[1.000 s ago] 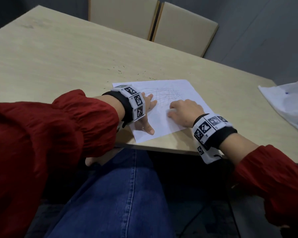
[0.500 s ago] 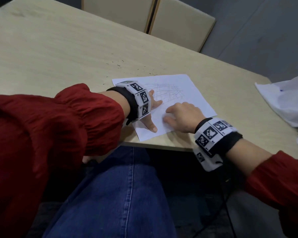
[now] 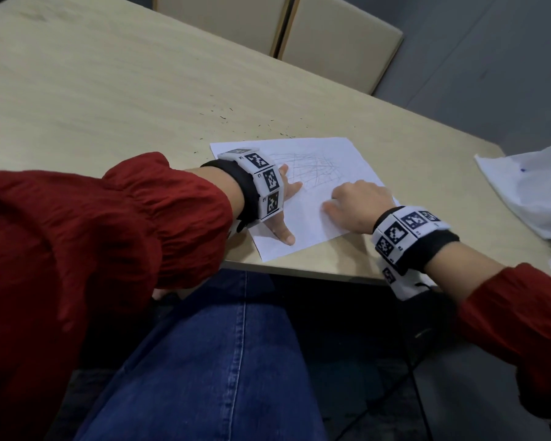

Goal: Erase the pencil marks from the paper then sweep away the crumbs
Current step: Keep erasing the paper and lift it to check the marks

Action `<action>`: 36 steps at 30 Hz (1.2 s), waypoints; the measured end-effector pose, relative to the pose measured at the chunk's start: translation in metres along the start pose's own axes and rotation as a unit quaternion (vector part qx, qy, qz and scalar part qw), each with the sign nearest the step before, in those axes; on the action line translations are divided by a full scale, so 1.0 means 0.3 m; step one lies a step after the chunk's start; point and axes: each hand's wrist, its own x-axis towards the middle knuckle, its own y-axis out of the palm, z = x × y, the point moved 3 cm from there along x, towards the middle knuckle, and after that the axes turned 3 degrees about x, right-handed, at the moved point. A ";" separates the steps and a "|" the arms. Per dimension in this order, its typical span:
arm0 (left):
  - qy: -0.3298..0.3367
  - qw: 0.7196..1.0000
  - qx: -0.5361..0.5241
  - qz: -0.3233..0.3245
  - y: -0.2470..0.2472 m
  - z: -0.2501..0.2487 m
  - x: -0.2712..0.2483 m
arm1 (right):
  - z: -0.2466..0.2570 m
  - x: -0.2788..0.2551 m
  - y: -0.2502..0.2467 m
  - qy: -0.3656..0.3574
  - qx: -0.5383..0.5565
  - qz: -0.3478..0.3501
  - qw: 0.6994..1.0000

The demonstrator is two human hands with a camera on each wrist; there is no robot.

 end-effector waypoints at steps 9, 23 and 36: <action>-0.003 1.000 -0.007 -0.018 0.018 0.014 0.025 | -0.003 0.022 -0.007 -0.015 0.031 0.005 0.999; -0.011 0.999 -0.023 -0.030 0.011 0.019 0.021 | 0.089 0.064 -0.013 -0.095 0.038 -0.012 0.995; -0.030 0.998 -0.045 -0.026 0.033 0.034 0.067 | 0.116 0.109 -0.018 -0.104 0.064 -0.027 0.992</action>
